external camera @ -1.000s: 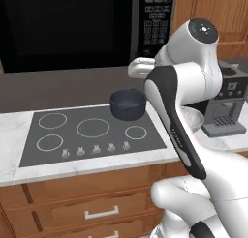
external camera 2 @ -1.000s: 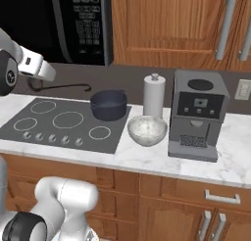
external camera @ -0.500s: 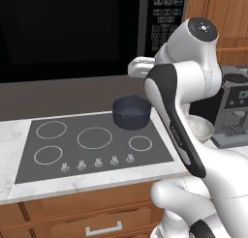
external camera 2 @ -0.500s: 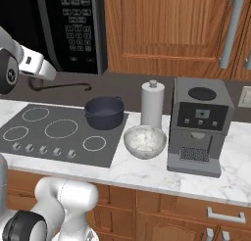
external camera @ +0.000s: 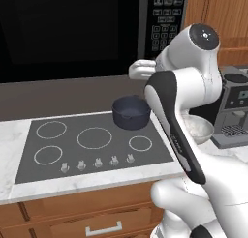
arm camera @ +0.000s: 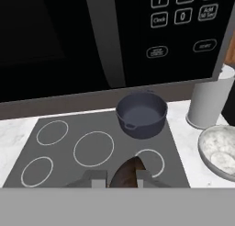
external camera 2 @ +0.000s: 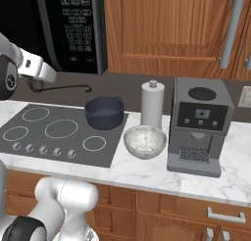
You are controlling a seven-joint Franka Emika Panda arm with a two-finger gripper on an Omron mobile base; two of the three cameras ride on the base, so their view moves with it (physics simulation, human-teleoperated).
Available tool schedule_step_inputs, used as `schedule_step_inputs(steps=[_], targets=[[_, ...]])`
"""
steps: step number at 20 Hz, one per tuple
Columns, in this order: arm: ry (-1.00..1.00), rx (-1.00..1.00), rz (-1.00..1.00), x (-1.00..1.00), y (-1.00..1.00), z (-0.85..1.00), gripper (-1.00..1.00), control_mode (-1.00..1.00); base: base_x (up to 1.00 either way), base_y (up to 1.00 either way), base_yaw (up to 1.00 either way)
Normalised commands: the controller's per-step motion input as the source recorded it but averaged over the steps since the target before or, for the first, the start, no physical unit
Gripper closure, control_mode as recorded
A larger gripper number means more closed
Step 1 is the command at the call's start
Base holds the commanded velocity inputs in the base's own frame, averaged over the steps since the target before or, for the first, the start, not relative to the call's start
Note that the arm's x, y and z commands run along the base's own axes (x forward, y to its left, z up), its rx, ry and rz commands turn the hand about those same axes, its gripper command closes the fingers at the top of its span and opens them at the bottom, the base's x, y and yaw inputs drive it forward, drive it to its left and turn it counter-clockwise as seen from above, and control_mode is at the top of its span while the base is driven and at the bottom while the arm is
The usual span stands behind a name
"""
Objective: Open the cabinet and move the ladle to the pot. Then close the cabinet.
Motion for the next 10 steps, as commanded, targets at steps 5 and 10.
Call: schedule_step_inputs(steps=[5,10], targets=[[-0.15,0.0,0.0,0.0,-0.06,-0.55,1.0,-1.0,0.0,0.0,0.0],[-0.09,0.0,0.0,0.0,-0.11,-0.63,1.0,-1.0,0.0,0.0,0.0]])
